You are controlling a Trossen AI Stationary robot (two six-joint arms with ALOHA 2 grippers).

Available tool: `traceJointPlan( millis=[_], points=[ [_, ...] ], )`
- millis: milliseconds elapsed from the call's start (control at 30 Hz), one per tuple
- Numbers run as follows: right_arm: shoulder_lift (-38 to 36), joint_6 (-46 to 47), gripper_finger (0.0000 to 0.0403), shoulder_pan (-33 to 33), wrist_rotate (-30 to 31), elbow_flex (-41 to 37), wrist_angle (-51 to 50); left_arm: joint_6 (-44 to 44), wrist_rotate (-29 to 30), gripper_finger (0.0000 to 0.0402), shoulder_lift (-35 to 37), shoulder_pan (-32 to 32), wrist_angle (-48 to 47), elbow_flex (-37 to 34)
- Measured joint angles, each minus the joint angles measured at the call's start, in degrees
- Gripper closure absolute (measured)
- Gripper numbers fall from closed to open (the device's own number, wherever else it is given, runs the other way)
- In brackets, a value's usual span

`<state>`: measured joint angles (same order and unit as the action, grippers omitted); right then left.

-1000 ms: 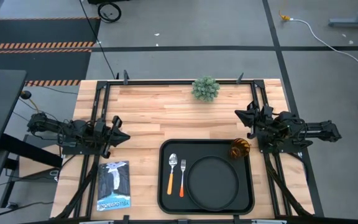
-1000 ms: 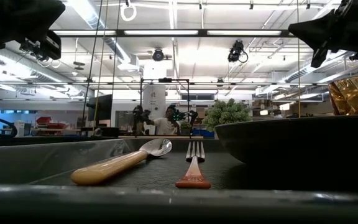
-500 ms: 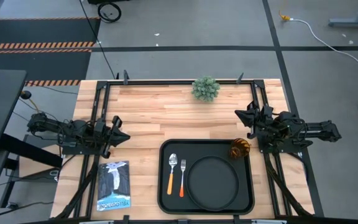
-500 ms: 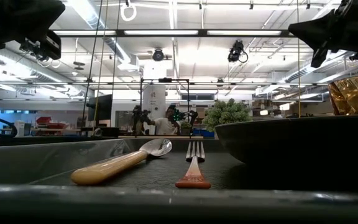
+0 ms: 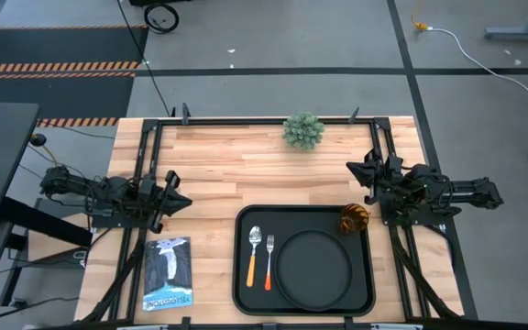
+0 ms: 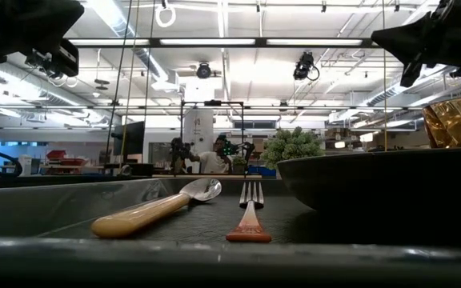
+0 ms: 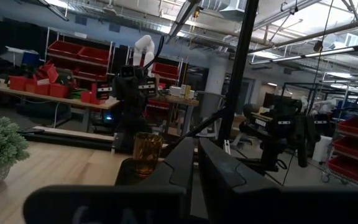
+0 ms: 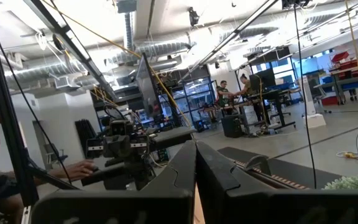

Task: Pick and place plate/cup/fork/spoon on tray
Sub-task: Return to Home Position

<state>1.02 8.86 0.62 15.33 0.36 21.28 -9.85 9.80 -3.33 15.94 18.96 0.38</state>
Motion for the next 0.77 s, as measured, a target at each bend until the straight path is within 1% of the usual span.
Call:
traceJointPlan(
  millis=[767],
  points=[
    [0.0,0.0,0.0387,0.0,0.0,0.0,0.0,0.0,0.0,0.0374,0.0,0.0,0.0,0.0]
  ],
)
